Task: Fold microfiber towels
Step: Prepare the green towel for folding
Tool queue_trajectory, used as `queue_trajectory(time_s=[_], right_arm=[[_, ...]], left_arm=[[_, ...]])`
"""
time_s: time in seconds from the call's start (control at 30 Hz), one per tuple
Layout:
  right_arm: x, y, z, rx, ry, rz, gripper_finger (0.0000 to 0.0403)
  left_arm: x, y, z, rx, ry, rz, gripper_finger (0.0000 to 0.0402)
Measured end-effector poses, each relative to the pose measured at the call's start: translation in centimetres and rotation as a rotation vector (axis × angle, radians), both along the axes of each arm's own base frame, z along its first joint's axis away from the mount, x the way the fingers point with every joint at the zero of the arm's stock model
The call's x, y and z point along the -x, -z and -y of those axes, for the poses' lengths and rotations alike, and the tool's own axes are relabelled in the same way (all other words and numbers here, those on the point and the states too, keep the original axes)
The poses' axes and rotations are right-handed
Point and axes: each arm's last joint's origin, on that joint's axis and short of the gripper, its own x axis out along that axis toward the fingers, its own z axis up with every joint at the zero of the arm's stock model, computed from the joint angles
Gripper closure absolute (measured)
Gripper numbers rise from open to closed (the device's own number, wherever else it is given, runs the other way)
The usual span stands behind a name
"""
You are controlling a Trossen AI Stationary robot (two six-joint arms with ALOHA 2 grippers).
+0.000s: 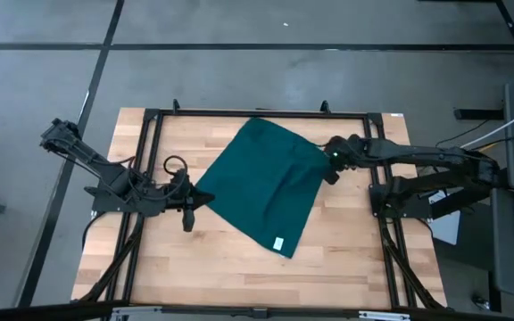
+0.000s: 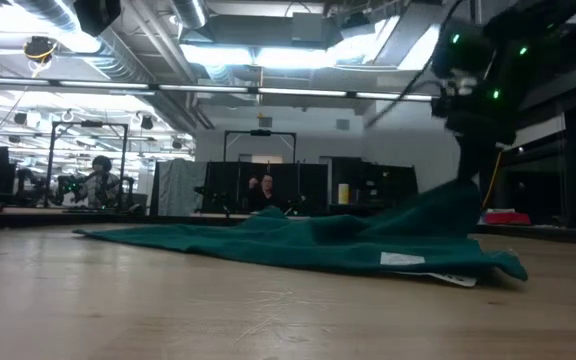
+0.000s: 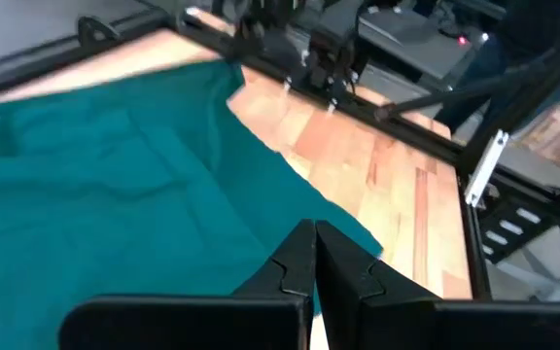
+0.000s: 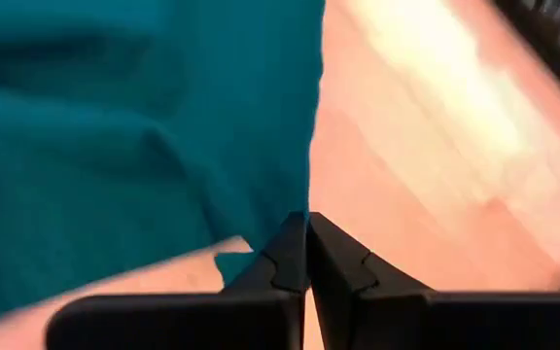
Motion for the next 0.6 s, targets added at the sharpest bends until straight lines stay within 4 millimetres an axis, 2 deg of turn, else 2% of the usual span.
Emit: queue_trajectory(time_s=[0.13, 0.3, 0.47, 0.6], right_arm=[[0.5, -1.5, -1.5, -0.052, 0.018, 0.151, 0.0343], [0.9, -2.8, -3.8, -0.244, -0.025, 0.316, 0.0245], [0.9, -3.0, -6.4, -0.452, -0.11, 0.336, 0.0146], [0.0, -3.3, -9.2, -0.572, -0.224, 0.378, 0.01]], left_arm=[[-0.6, 0.8, 0.5, 0.043, 0.04, -0.043, 0.0399], [-2.3, 2.0, 2.1, 0.088, 0.125, -0.073, 0.04], [-4.1, 3.5, 3.3, 0.102, 0.177, -0.096, 0.0399], [-4.5, 4.6, 3.5, 0.077, 0.118, -0.153, 0.0399]])
